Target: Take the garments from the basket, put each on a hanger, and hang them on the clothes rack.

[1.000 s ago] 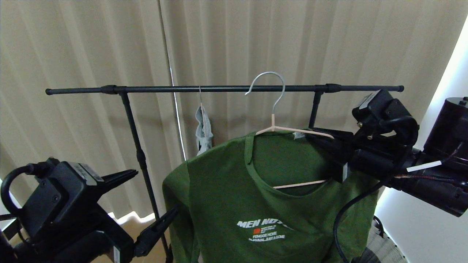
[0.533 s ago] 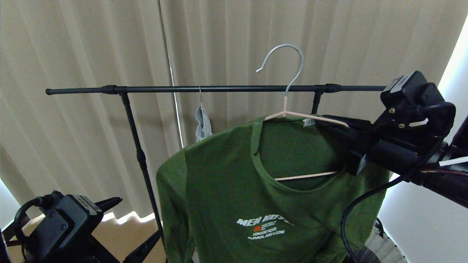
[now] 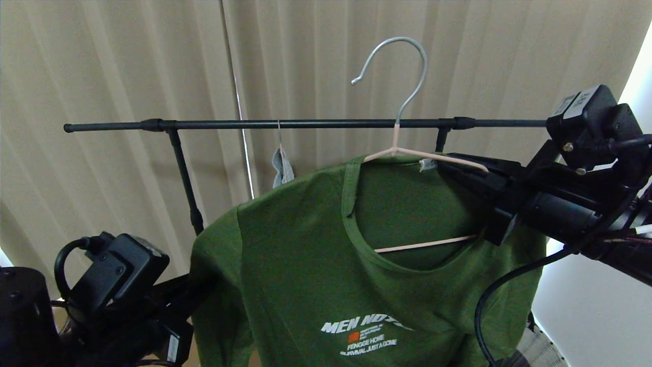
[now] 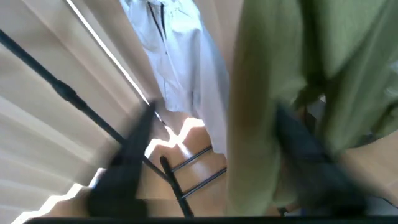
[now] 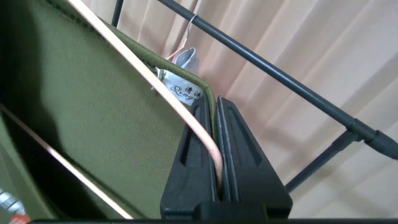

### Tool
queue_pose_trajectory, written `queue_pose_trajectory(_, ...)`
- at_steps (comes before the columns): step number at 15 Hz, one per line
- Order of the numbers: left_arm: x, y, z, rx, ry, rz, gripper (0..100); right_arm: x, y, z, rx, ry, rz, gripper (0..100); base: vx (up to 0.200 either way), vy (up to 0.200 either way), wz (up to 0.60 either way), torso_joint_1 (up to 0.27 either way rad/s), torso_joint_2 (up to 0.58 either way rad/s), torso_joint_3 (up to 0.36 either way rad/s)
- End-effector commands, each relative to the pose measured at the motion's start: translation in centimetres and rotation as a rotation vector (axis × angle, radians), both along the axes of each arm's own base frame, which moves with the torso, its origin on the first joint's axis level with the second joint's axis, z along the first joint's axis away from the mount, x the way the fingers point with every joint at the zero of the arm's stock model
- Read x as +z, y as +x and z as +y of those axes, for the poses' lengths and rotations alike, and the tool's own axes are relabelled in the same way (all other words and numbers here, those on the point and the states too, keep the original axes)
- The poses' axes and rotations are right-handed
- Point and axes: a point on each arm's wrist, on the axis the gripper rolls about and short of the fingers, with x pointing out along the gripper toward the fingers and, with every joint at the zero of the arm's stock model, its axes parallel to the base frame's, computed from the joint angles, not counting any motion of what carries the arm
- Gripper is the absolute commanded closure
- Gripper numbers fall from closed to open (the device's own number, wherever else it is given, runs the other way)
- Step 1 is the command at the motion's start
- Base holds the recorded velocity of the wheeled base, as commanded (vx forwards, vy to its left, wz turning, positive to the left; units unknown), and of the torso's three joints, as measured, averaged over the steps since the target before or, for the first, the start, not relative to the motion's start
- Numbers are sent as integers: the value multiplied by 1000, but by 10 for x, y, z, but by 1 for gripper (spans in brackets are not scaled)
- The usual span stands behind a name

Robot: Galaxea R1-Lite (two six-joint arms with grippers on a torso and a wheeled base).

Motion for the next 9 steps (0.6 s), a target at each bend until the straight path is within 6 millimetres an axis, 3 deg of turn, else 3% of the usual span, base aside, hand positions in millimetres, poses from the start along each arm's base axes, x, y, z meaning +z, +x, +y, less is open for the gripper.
queue_pose_trajectory(1,-5,12,1,45,11,13,100,0,0,0,1,-2,1,100,0,0,0,0,0,0)
queue_pose_trajectory(5,1,24,24,187,-14,-58,100,-1,9,-11,-65,-6,6,100,0,0,0,0,0,0)
queue_pose_trajectory(9,18,20,36,237,-58,-151,100,-4,24,-22,-137,-28,8,100,0,0,0,0,0,0)
